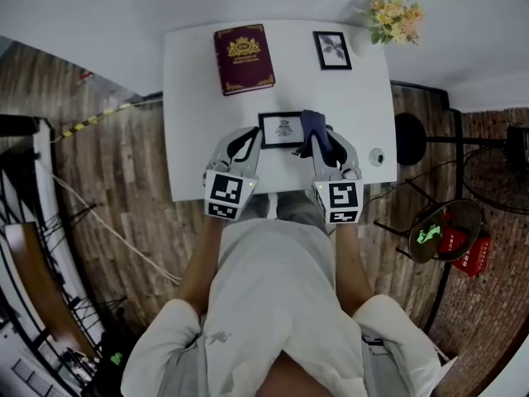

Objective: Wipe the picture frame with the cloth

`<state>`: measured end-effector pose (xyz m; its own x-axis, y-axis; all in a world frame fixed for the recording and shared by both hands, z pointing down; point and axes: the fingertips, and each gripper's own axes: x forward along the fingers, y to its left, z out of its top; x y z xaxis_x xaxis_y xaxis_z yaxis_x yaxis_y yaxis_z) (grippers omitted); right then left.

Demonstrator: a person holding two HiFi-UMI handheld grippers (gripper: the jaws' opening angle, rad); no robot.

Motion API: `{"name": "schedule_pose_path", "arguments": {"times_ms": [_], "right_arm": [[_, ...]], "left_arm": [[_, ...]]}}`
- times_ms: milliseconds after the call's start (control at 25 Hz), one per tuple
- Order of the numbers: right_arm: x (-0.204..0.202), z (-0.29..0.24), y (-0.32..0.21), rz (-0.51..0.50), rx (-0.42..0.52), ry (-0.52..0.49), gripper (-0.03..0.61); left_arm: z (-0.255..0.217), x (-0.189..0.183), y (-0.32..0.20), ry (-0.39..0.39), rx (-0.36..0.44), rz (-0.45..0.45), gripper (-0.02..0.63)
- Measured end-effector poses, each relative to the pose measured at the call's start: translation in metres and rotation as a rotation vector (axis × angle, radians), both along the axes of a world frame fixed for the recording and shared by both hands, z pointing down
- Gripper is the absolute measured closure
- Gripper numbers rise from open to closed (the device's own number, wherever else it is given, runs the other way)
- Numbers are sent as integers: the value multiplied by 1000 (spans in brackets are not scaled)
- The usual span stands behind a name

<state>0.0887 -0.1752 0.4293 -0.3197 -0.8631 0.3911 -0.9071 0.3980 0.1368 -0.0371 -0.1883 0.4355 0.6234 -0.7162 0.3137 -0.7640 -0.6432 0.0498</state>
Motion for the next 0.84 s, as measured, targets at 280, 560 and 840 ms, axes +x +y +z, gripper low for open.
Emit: {"name": "schedule_pose_path", "arguments": {"times_ms": [280, 560, 840], "right_arm": [[-3, -11, 5, 2, 19, 7, 511], [-5, -14, 5, -1, 22, 10, 511], [-4, -14, 2, -5, 24, 16, 511]], "left_arm": [[-7, 1, 2, 13, 17, 15, 594], [-9, 2, 4, 16, 22, 20, 594], [-12, 2, 3, 21, 31, 11, 594]]}}
